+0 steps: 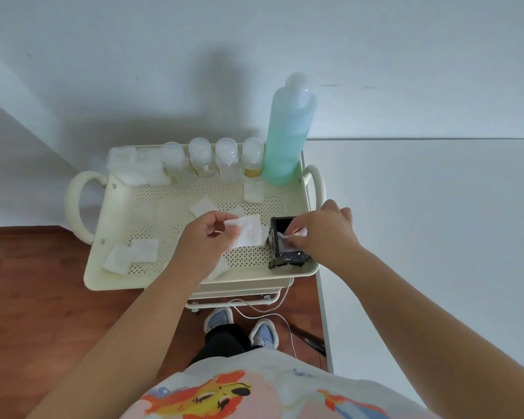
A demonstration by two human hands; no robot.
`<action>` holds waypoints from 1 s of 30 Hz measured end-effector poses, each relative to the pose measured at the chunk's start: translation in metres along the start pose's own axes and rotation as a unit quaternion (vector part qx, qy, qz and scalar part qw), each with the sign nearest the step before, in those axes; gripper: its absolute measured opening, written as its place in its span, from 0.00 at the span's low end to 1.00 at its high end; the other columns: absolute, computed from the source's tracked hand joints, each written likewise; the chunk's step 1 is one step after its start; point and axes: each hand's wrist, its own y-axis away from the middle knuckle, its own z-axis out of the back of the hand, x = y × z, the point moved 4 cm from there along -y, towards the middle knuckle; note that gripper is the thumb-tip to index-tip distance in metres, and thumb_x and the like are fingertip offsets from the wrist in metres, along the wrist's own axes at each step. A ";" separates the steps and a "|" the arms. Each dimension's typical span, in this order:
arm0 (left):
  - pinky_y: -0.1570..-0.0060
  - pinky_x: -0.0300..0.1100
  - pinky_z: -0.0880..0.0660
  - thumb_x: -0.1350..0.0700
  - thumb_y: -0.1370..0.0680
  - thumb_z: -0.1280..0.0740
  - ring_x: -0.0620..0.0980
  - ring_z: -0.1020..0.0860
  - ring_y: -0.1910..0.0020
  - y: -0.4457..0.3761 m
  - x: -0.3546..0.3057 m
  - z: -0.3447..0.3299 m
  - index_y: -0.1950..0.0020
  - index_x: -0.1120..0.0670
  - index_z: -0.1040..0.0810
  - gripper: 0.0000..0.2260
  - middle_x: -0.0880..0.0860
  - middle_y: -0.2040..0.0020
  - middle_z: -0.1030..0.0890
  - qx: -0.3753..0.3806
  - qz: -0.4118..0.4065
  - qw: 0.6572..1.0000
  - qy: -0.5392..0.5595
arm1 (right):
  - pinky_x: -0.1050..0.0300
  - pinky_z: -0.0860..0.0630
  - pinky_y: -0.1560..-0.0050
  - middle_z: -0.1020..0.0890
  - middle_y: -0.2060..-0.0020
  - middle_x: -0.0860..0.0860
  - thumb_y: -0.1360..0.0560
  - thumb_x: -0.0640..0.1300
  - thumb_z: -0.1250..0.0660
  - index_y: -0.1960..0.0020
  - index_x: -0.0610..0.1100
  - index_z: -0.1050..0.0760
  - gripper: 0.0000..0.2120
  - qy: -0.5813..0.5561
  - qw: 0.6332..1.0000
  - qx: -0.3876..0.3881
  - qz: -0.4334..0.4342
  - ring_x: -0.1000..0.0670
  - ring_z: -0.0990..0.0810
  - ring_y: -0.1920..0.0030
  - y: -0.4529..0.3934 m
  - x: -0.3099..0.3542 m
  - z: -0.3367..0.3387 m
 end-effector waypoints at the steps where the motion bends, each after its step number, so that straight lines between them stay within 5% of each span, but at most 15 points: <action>1: 0.62 0.36 0.26 0.50 0.25 0.29 0.38 0.22 0.65 0.000 0.000 0.001 0.52 0.42 0.18 0.04 0.44 0.59 0.16 0.001 0.001 1.000 0.002 | 0.57 0.49 0.54 0.34 0.62 0.56 0.32 0.60 0.31 0.52 0.64 0.20 0.09 0.013 1.000 -0.001 0.000 0.54 0.42 0.52 -0.001 0.000 0.000; 4: 0.59 0.40 0.26 0.52 0.25 0.29 0.39 0.23 0.65 0.000 0.000 0.001 0.52 0.43 0.18 0.04 0.45 0.60 0.16 0.003 0.002 1.000 0.011 | 0.57 0.47 0.53 0.30 0.61 0.55 0.34 0.60 0.30 0.50 0.64 0.22 0.12 0.007 1.000 -0.013 0.006 0.54 0.46 0.58 -0.001 -0.002 0.006; 8: 0.59 0.43 0.24 0.49 0.25 0.28 0.42 0.22 0.63 0.002 -0.001 0.001 0.52 0.42 0.18 0.03 0.45 0.59 0.16 0.009 -0.003 1.000 0.012 | 0.56 0.48 0.55 0.20 0.59 0.61 0.32 0.56 0.29 0.53 0.62 0.21 0.08 -0.022 0.995 -0.080 0.048 0.54 0.31 0.52 0.011 -0.008 0.027; 11: 0.56 0.48 0.22 0.46 0.27 0.28 0.49 0.20 0.59 0.002 -0.004 0.000 0.53 0.41 0.18 0.04 0.46 0.58 0.16 0.014 -0.005 1.000 0.009 | 0.57 0.47 0.52 0.21 0.53 0.62 0.30 0.60 0.32 0.54 0.60 0.21 0.08 -0.019 0.992 -0.101 0.072 0.55 0.32 0.52 0.024 -0.010 0.030; 16: 0.55 0.49 0.22 0.51 0.25 0.28 0.51 0.21 0.57 0.002 -0.010 -0.002 0.53 0.41 0.18 0.05 0.48 0.56 0.16 0.017 -0.007 1.000 0.008 | 0.50 0.50 0.43 0.21 0.54 0.65 0.30 0.74 0.54 0.55 0.58 0.20 0.30 0.105 0.988 -0.001 0.115 0.52 0.36 0.39 0.037 -0.005 0.008; 21: 0.56 0.50 0.22 0.56 0.24 0.29 0.50 0.22 0.59 0.002 -0.020 -0.008 0.53 0.43 0.17 0.07 0.51 0.57 0.16 0.015 -0.008 0.999 0.029 | 0.45 0.57 0.36 0.21 0.51 0.64 0.29 0.74 0.52 0.54 0.57 0.19 0.30 0.137 0.984 0.034 0.112 0.51 0.42 0.32 0.033 0.000 0.000; 25: 0.59 0.44 0.21 0.57 0.25 0.28 0.53 0.21 0.58 0.002 -0.035 -0.025 0.53 0.45 0.18 0.07 0.52 0.56 0.16 0.039 -0.015 0.998 0.046 | 0.57 0.48 0.45 0.20 0.58 0.72 0.31 0.69 0.43 0.57 0.66 0.23 0.14 -0.111 0.987 -0.108 0.048 0.61 0.33 0.42 0.033 -0.002 0.028; 28: 0.59 0.46 0.19 0.59 0.25 0.28 0.58 0.19 0.55 0.000 -0.047 -0.046 0.56 0.43 0.18 0.09 0.55 0.54 0.16 0.062 -0.020 0.997 0.048 | 0.60 0.31 0.48 0.17 0.61 0.63 0.30 0.58 0.30 0.49 0.61 0.24 0.11 -0.352 0.935 -0.043 0.006 0.60 0.21 0.54 0.023 -0.004 0.034; 30: 0.57 0.50 0.19 0.59 0.25 0.28 0.55 0.20 0.59 -0.001 -0.053 -0.058 0.56 0.43 0.19 0.09 0.55 0.53 0.17 0.071 -0.027 0.996 0.036 | 0.61 0.25 0.59 0.17 0.66 0.56 0.30 0.46 0.26 0.49 0.56 0.24 0.12 -0.379 0.925 -0.028 0.012 0.57 0.21 0.63 0.019 -0.005 0.036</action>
